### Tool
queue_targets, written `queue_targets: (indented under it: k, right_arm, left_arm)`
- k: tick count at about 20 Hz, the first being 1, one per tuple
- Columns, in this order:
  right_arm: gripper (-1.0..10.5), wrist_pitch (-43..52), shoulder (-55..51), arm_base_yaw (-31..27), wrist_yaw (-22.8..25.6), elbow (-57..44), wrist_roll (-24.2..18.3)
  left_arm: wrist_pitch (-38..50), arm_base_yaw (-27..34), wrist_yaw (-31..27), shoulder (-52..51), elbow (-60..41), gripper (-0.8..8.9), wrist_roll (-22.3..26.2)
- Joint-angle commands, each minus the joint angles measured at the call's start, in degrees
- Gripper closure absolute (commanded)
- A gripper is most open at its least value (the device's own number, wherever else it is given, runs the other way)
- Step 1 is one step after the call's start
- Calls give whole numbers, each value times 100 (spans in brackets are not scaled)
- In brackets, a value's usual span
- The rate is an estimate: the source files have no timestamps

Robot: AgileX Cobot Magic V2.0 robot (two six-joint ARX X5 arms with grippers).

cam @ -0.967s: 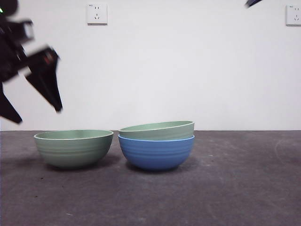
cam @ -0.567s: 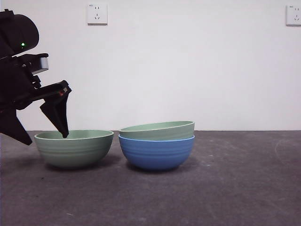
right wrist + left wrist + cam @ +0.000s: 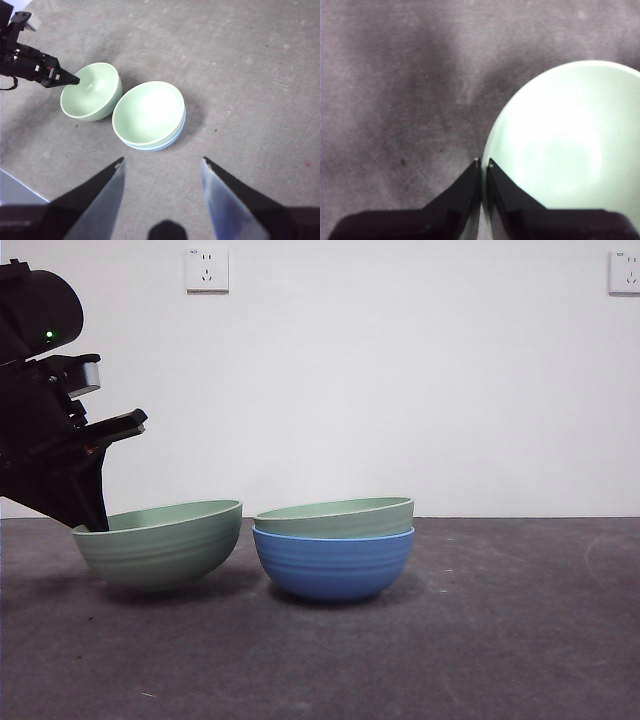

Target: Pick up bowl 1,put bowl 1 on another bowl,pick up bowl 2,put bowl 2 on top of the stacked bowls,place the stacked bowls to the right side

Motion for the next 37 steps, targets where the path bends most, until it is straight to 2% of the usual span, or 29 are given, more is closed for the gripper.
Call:
queue_targets:
  k: [1,4,9,13,18,23,33,35,37]
  right_arm:
    - [694,7,-15,2,11,-15,59]
    - [694,7,-13,2,9,-15,57]
    - [694,4,-9,2,9,-15,57]
    - [694,2,-9,2,9,-15,57]
    - [694,-258,-9,2,-2,-15,55]
    - [694,-505,-11,2,-2,-15,50]
    - [694,-514,-9,2,-2,-15,52]
    - [693,-514,-9,2,-4,-15,55]
    - [693,-514,-9,2,-4,-15,55]
  left_arm:
    - [-92,-26,50,9,72,822,-35]
    - [-225,-125,345,-251,275,822,-37]
    - [-852,-778,310,-511,1266,822,-33]
    - [-870,-1453,-160,-424,1722,821,-33]
    - [-560,-1941,-341,302,1875,821,-195]
    - [-291,-2022,-345,820,1878,821,-380]
    - [-413,-2052,-422,1211,1878,817,-374]
    - [-391,-2063,-295,1211,1878,774,-382]
    - [-402,-2065,-120,1211,1878,626,-380]
